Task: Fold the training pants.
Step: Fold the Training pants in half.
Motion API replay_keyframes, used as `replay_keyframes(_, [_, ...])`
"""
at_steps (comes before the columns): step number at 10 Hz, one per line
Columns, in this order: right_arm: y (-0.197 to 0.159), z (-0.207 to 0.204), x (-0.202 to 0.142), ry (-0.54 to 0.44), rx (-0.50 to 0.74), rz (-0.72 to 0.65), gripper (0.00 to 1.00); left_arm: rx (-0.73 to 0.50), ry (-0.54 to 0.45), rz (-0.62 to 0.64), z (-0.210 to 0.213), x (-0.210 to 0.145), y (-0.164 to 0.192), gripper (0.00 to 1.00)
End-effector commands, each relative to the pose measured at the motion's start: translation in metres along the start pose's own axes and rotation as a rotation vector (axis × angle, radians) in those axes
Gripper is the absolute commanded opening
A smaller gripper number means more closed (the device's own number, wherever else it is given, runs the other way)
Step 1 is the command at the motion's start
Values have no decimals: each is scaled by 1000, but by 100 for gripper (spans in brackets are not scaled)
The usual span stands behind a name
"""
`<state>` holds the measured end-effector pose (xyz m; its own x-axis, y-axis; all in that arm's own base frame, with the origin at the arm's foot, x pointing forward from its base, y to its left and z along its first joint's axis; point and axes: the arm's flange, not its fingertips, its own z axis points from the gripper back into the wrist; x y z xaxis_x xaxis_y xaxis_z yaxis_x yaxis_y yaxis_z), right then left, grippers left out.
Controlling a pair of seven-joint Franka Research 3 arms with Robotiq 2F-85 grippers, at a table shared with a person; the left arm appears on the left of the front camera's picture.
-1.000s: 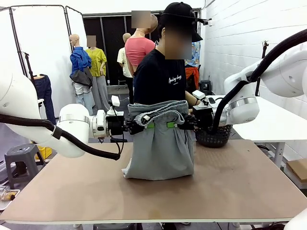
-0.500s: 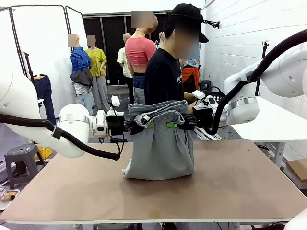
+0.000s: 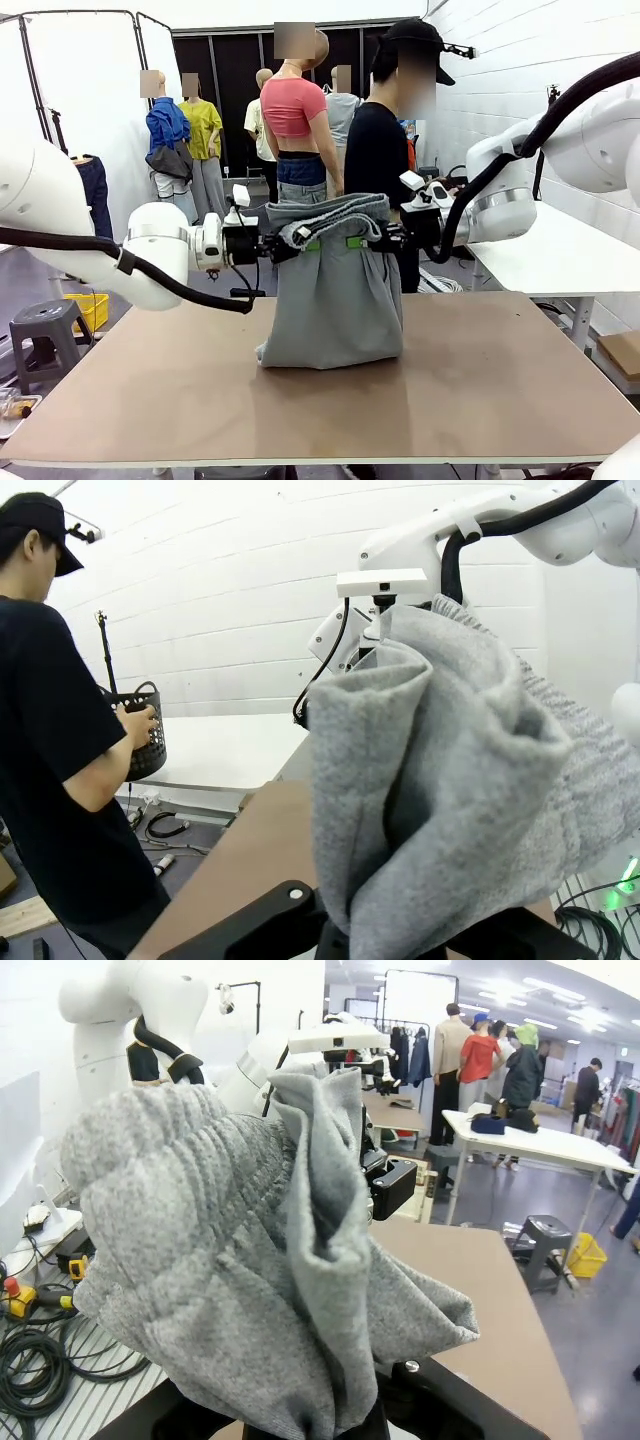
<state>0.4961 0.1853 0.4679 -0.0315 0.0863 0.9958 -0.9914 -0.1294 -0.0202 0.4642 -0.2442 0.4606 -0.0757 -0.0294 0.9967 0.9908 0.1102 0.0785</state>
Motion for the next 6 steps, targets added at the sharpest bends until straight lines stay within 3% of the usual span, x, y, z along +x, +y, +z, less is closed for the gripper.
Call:
replay_keyframes(1, [-35,-3,20,-7,-41,-14,0,-22,-4,4,-4,22,36,0])
replay_keyframes(6, [-117,-6,82,27,-81,34,0,37,17,-71,-20,105,120,0])
